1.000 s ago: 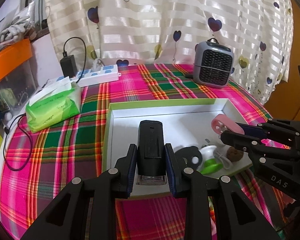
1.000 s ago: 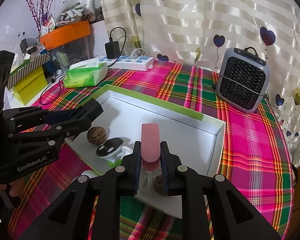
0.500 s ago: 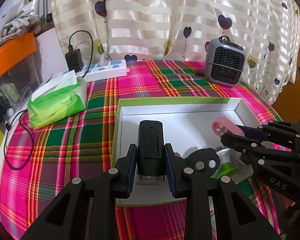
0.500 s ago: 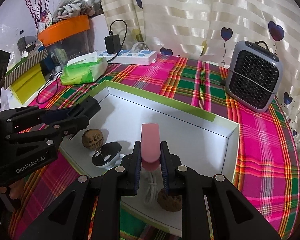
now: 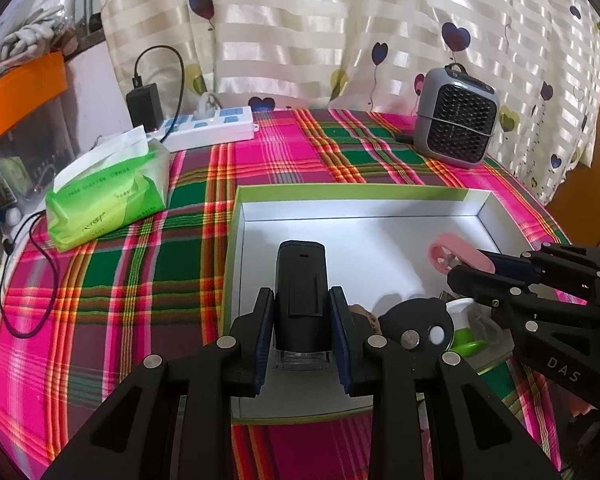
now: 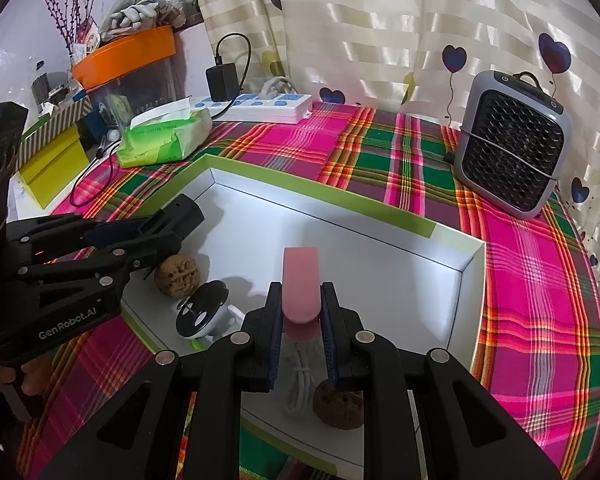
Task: Organize objects
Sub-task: 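Release the USB stick into the box with the left tool while the right tool releases the strap, then withdraw both tools from the box toward the items beside it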
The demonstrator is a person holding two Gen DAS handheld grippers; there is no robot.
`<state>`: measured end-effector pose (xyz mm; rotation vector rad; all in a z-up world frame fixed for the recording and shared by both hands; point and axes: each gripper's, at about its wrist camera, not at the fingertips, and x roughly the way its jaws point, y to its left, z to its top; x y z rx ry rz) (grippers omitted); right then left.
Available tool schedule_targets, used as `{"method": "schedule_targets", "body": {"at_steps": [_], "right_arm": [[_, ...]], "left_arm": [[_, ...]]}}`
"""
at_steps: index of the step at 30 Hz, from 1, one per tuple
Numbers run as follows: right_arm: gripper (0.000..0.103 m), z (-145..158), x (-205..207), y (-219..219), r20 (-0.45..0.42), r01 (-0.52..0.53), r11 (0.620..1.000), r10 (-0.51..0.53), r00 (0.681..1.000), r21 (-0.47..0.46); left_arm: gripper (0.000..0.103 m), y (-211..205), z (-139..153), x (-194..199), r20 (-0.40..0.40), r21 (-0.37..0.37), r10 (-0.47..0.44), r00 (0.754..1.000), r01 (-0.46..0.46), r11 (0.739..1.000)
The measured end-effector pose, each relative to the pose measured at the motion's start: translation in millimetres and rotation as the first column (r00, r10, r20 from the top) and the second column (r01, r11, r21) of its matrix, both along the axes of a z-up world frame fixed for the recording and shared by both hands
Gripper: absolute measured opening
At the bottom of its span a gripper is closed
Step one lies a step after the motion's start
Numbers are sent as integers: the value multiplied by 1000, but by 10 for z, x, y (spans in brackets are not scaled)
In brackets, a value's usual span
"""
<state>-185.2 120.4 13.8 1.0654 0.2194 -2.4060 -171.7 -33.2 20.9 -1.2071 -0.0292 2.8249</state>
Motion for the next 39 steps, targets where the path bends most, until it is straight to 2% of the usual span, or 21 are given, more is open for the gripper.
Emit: {"method": "schedule_targets", "body": {"at_steps": [10,18,29,39], "right_arm": [[21,19,33,2,-16,5,1000,-5,1000,7],[30,120,146,39,-54,12,1000,-12,998,-6],[31,260,443,62,-99,1,999,-5,995,-44],[31,268,721,97,-111,-8,996,-1,994,-88]], "left_arm": [[25,22,7,16,0,12,-17,1000,17,1000],[26,40,86,96,-20,22,-20,1000,20,1000],[26,161,246,339,-59,31,-42,997,44,999],[26,259,242,600,-65,39,-51,997,53,998]]}}
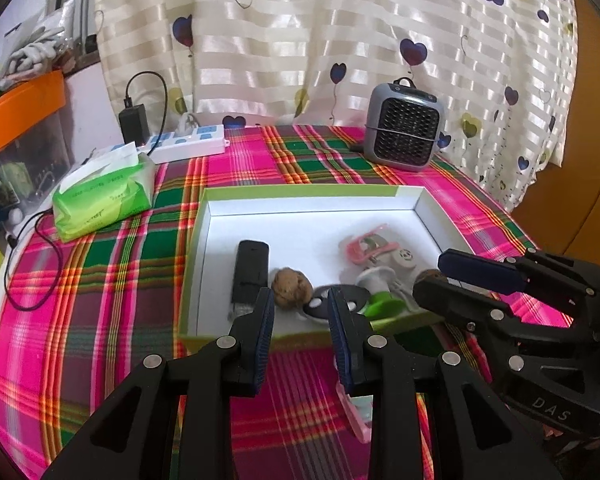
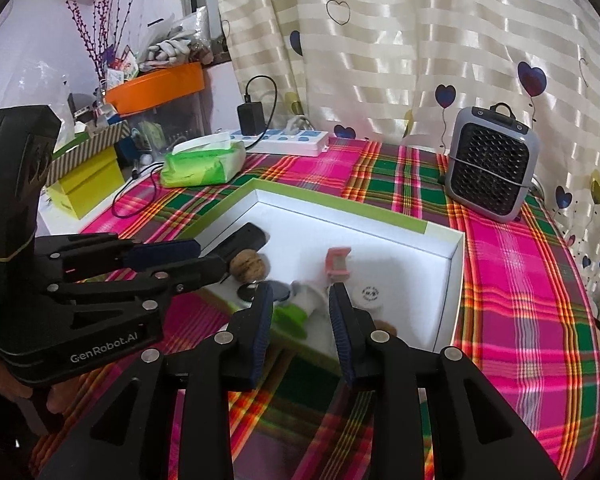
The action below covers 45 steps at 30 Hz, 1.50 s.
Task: Organize objects
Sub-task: 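Withdraw both tools from the box toward the items beside it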
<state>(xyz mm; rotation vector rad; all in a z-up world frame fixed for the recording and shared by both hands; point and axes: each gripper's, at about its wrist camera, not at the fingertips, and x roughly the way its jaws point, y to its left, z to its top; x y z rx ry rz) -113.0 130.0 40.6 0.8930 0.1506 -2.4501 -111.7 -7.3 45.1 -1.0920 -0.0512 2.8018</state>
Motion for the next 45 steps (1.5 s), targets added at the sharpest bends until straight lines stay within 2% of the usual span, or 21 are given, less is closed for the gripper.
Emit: {"method": "schedule_targets", "body": {"at_steps": [20,45], "right_arm": [[31,-172,170,-26,17,-38,999,38,999,7],[31,-179,181,-3,15,-33,999,33,999,9]], "left_arm": [[26,105,-129,201,29,9,-30,999,30,1000],[26,156,-195,244,50,15,-50,997,49,999]]}}
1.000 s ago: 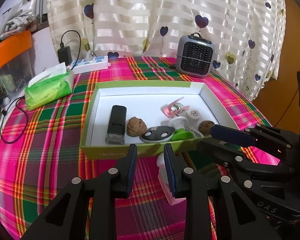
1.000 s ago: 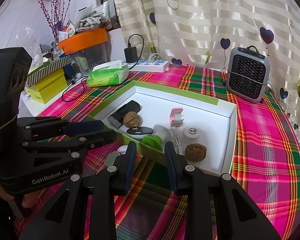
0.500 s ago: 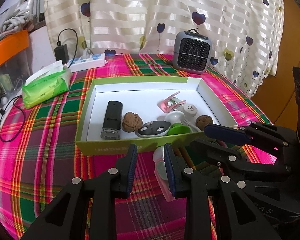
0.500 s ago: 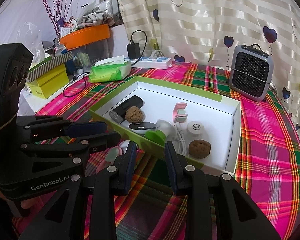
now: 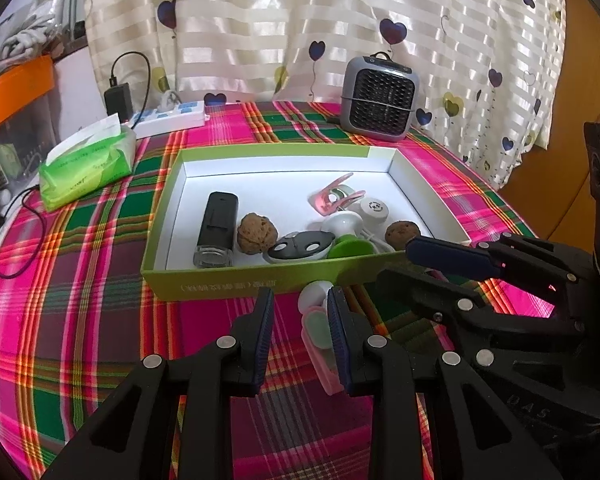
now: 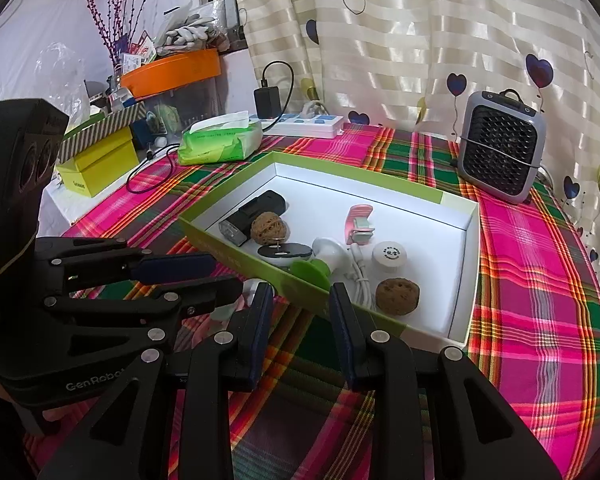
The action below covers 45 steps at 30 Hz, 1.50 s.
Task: Organize objects
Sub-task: 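Withdraw both tools from the box toward the items beside it, then grasp the pink-and-white device with the left tool while the right tool grasps the white knob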
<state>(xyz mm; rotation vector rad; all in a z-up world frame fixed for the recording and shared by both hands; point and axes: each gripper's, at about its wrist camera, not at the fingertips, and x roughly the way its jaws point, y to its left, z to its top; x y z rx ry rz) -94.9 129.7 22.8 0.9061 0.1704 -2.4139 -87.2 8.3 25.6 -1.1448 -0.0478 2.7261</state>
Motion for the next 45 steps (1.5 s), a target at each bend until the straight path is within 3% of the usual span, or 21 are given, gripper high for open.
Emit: {"method": "schedule_targets", "body": {"at_steps": [15,32,45], "right_arm": [[31,-37,-4,13,23,-7,1000,6,1000,14],[31,-93,-23,19,65,-28,1000,27,998,6],[31,-83,-45,58,62,-1,1000,1,998,11]], "left_arm": [[26,-2,-49,-8,19,20,-20,1000,20,1000],[27,-197,-37,-58,27,66,30,999,-32,997],[36,43,-81,77,50,74,-76,996,72,995]]}}
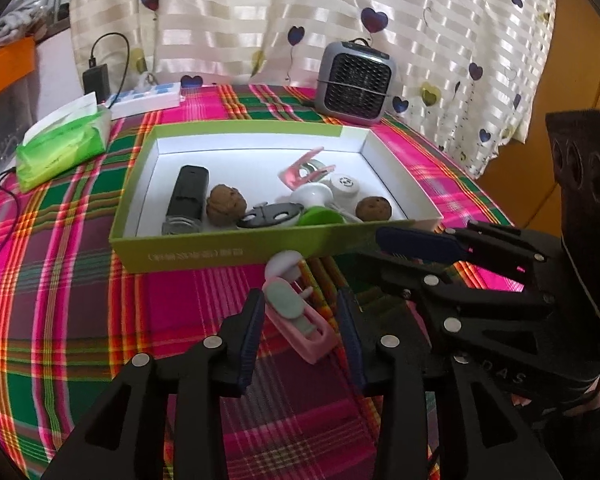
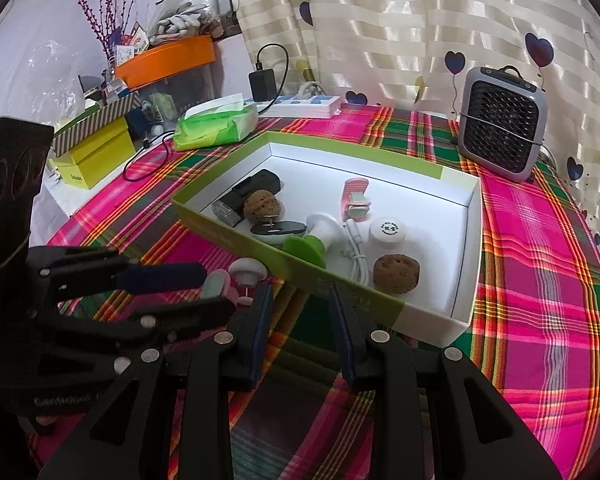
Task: Organize objects
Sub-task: 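Grasp the pink-and-white device with the left tool while the right tool grasps the white knob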
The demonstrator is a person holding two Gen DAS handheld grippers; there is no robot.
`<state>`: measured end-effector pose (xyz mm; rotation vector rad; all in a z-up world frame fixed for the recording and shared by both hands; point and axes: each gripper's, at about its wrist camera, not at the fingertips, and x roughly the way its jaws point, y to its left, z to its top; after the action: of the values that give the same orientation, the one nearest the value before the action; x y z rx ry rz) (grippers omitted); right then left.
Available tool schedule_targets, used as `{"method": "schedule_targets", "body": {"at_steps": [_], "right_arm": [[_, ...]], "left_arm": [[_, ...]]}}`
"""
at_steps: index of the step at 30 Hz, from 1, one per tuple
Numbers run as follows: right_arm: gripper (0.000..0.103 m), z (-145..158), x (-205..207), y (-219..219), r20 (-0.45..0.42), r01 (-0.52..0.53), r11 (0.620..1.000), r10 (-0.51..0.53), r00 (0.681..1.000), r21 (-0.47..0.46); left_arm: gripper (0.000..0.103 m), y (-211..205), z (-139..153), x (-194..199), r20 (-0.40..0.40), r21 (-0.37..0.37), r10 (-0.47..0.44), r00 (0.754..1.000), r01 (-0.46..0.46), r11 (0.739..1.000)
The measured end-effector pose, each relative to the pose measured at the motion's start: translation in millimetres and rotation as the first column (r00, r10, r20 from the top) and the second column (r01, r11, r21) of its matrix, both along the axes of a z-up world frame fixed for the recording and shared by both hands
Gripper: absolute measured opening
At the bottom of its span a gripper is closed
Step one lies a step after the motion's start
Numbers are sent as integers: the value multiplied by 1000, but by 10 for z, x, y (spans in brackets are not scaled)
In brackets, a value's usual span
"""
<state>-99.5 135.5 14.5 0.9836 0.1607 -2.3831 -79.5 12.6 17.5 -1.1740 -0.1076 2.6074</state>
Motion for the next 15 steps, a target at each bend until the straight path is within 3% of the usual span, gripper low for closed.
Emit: {"method": "schedule_targets", "body": {"at_steps": [13,15], "right_arm": [[31,4,5,-12,-1,0,1000,0,1000,5],[31,4,7,-15,-1,-3,1000,3,1000,3]], "left_arm": [[34,57,-109,9,20,-95,15,1000,-13,995],[22,52,-111,21,16,-122,28,999,-25,992]]}}
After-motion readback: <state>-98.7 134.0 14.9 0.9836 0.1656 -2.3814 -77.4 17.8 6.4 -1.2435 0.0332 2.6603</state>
